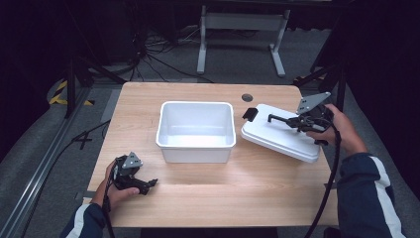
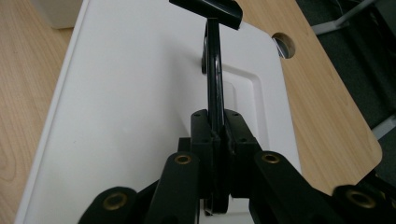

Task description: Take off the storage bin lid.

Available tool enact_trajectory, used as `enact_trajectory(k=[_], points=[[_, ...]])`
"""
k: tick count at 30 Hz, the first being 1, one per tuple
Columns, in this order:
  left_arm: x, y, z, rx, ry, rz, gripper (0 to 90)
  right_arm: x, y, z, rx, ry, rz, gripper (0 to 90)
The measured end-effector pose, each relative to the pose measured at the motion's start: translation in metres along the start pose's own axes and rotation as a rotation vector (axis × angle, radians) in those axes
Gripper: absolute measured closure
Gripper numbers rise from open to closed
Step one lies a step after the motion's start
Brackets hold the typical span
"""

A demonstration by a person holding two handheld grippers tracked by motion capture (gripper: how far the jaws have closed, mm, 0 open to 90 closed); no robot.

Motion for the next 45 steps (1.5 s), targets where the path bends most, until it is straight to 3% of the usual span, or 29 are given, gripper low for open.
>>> enact_trajectory(k=[12, 17, 36, 45], points=[[0.0, 0.0, 0.0, 0.0, 0.002, 0.0, 0.6, 0.01, 0.003, -0.036, -0.036, -0.023, -0.034, 84.6], [0.0, 0.0, 0.0, 0.0, 0.001, 0.001, 0.6, 0.015, 0.007, -0.051, -0.023, -0.03, -0.06, 84.6], [0.0, 0.0, 0.0, 0.0, 0.001, 0.001, 0.6, 0.029, 0.011, -0.073, -0.027, -0.024, -0.121, 84.4], [0.0, 0.0, 0.0, -0.001, 0.001, 0.001, 0.6, 0.036, 0.012, -0.079, -0.021, -0.063, -0.148, 83.3]])
Point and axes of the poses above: each handheld gripper's, and its own axes: z roughly backward along the jaws, x roughly out of its underside, y roughly to its right, the point moved 7 cm from there along -z, roughly forward along the jaws, and after that the axes turned 8 degrees about -x, right-handed, at the moved point
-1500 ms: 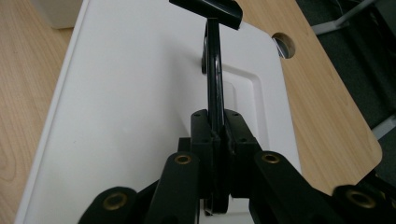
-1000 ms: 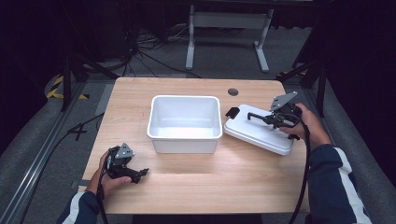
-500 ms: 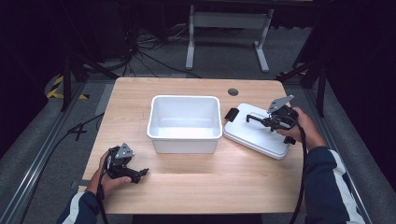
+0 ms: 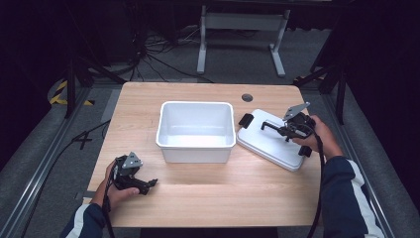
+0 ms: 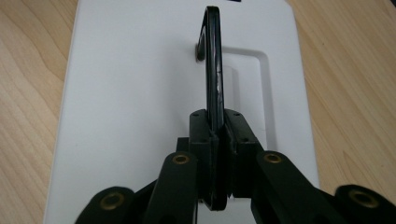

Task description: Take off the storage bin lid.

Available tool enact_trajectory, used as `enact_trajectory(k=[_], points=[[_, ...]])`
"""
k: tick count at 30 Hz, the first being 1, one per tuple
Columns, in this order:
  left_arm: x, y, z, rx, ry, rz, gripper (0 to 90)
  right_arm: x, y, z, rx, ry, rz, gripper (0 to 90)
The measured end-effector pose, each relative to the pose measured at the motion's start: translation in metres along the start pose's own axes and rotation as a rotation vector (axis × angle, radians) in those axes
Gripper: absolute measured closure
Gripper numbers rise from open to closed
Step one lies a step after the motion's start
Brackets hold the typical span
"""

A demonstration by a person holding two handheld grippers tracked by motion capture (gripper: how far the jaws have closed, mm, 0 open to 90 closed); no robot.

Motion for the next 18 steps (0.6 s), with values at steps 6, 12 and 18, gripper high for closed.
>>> enact_trajectory(k=[6, 12, 18], points=[[0.0, 0.0, 0.0, 0.0, 0.001, -0.001, 0.6, 0.001, 0.001, 0.0, 0.004, 0.018, -0.011, 81.7], [0.0, 0.0, 0.0, 0.0, 0.0, -0.001, 0.6, -0.001, 0.001, 0.006, 0.004, 0.039, -0.014, 80.8], [0.0, 0.0, 0.0, 0.0, -0.001, 0.001, 0.6, -0.006, -0.002, 0.013, 0.001, 0.067, -0.014, 77.9]])
Point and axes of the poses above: each handheld gripper's, and its own axes: z roughly backward along the jaws, x roughly out of its underside, y roughly to its right, the point moved 7 cm from there along -z, roughly forward along the jaws, and after that the axes turned 8 degrees about -x, right-handed, at the moved point
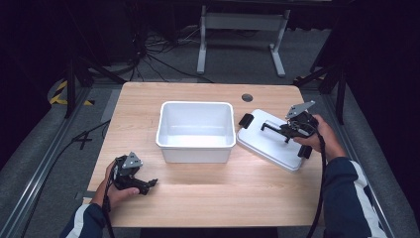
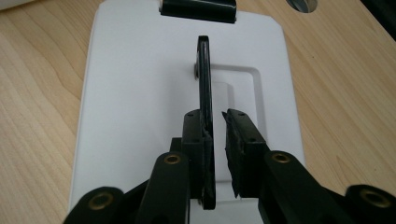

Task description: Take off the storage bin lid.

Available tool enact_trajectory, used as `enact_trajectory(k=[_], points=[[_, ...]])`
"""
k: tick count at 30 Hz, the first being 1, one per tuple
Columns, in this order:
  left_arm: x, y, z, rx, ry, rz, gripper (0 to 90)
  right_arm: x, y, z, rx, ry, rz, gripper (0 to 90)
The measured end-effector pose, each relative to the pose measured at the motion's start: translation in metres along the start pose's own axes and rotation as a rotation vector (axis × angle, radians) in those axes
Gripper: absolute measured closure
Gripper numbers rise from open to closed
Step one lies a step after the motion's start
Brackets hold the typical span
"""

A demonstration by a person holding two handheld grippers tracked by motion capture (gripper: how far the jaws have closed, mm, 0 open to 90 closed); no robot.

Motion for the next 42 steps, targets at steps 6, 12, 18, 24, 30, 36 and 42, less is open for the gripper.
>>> enact_trajectory(k=[6, 12, 18, 24, 30, 36, 42], points=[[0.0, 0.0, 0.0, 0.0, 0.0, 0.0, 0.6, -0.002, -0.007, 0.008, -0.017, 0.031, 0.006, 75.6], [0.0, 0.0, 0.0, 0.0, -0.001, 0.0, 0.6, -0.004, -0.013, 0.015, -0.007, 0.045, 0.011, 71.2], [0.0, 0.0, 0.0, 0.0, -0.001, 0.0, 0.6, -0.005, -0.017, 0.022, 0.006, 0.067, -0.006, 67.0], [0.0, 0.0, 0.0, 0.0, -0.001, 0.0, 0.6, -0.002, -0.025, 0.032, 0.009, 0.099, -0.013, 65.0], [0.0, 0.0, 0.0, 0.0, -0.001, 0.0, 0.6, 0.004, -0.032, 0.039, 0.018, 0.103, -0.02, 60.2], [0.0, 0.0, 0.0, 0.0, -0.001, 0.0, 0.6, 0.016, -0.041, 0.046, 0.031, 0.123, -0.03, 54.7], [0.0, 0.0, 0.0, 0.0, -0.001, 0.0, 0.6, 0.032, -0.05, 0.053, 0.053, 0.147, -0.057, 49.5]])
Point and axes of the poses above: each handheld gripper's, and its own axes: z roughly backward along the jaws, x roughly out of its underside, y roughly to its right, the point moved 7 cm from there along -z, roughly forward along the jaws, and after that the axes turned 8 degrees about -x, right-handed, at the moved point
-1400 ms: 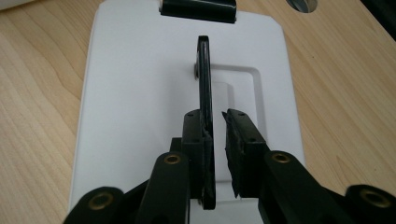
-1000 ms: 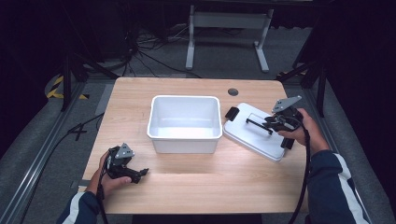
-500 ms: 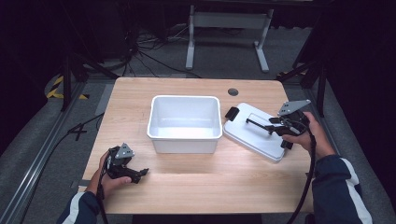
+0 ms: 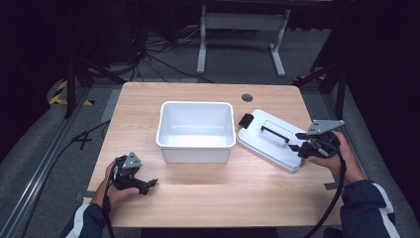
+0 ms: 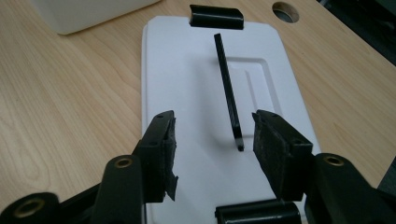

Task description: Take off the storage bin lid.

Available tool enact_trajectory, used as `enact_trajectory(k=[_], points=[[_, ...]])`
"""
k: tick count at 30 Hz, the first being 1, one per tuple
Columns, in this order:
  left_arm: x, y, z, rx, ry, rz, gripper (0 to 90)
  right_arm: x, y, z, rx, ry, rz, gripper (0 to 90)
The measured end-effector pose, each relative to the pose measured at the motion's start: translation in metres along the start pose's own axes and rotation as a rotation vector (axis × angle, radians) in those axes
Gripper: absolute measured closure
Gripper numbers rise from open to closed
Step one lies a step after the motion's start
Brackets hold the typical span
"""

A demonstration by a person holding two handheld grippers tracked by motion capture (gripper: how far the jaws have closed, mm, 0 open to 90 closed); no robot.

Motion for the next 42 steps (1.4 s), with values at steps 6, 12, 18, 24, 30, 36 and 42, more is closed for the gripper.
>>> enact_trajectory(k=[6, 12, 18, 24, 30, 36, 42], points=[[0.0, 0.0, 0.0, 0.001, -0.001, -0.001, 0.6, 0.014, -0.007, 0.005, 0.012, 0.023, -0.021, 45.4], [0.0, 0.0, 0.0, 0.001, -0.001, -0.001, 0.6, 0.031, -0.016, 0.009, 0.034, 0.038, -0.039, 38.3], [0.0, 0.0, 0.0, 0.0, 0.001, -0.002, 0.6, 0.046, -0.028, 0.013, 0.037, 0.082, -0.072, 33.4], [0.0, 0.0, 0.0, 0.001, -0.001, -0.001, 0.6, 0.065, -0.04, 0.011, 0.058, 0.084, -0.085, 31.0], [0.0, 0.0, 0.0, 0.0, 0.001, -0.002, 0.6, 0.083, -0.045, 0.007, 0.06, 0.102, -0.126, 30.0], [0.0, 0.0, 0.0, 0.001, 0.001, -0.002, 0.6, 0.102, -0.046, -0.001, 0.067, 0.1, -0.192, 27.8], [0.0, 0.0, 0.0, 0.001, 0.0, -0.001, 0.6, 0.116, -0.048, -0.012, 0.029, 0.106, -0.261, 26.4]])
Point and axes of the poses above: each handheld gripper's, and its own axes: z roughly backward along the jaws, x roughly out of its underside, y roughly to its right, the point moved 7 cm from there along -z, roughly forward along the jaws, and after that the axes turned 8 degrees about -x, right-handed, at the moved point
